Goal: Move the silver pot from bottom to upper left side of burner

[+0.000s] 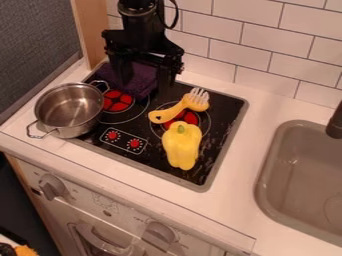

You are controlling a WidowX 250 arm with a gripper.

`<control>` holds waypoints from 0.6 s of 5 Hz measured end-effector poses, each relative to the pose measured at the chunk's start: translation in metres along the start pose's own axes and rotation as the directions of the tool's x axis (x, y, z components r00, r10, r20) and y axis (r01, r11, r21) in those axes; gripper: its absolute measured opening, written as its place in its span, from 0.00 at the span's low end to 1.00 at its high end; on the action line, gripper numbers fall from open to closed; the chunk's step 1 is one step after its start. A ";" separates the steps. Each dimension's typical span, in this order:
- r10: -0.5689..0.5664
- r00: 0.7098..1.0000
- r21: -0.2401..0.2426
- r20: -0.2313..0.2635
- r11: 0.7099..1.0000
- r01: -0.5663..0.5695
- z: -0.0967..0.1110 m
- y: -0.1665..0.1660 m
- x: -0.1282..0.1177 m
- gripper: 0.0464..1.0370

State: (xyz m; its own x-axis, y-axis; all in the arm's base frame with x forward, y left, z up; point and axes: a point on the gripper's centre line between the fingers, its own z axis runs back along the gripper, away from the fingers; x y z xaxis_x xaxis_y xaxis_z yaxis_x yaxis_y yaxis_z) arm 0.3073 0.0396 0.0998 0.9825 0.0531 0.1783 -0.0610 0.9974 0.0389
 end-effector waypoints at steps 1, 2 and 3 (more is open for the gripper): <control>-0.004 1.000 -0.007 -0.029 1.000 0.003 -0.009 -0.001 -0.003 0.96; 0.000 1.000 -0.019 -0.026 1.000 -0.001 -0.017 0.026 -0.004 0.96; 0.004 0.999 -0.028 -0.041 1.000 -0.005 -0.025 0.057 -0.008 0.96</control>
State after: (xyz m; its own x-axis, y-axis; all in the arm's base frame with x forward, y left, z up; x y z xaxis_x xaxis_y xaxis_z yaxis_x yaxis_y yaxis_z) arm 0.3007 0.0971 0.0762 0.9886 0.0591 0.1383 -0.0612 0.9981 0.0108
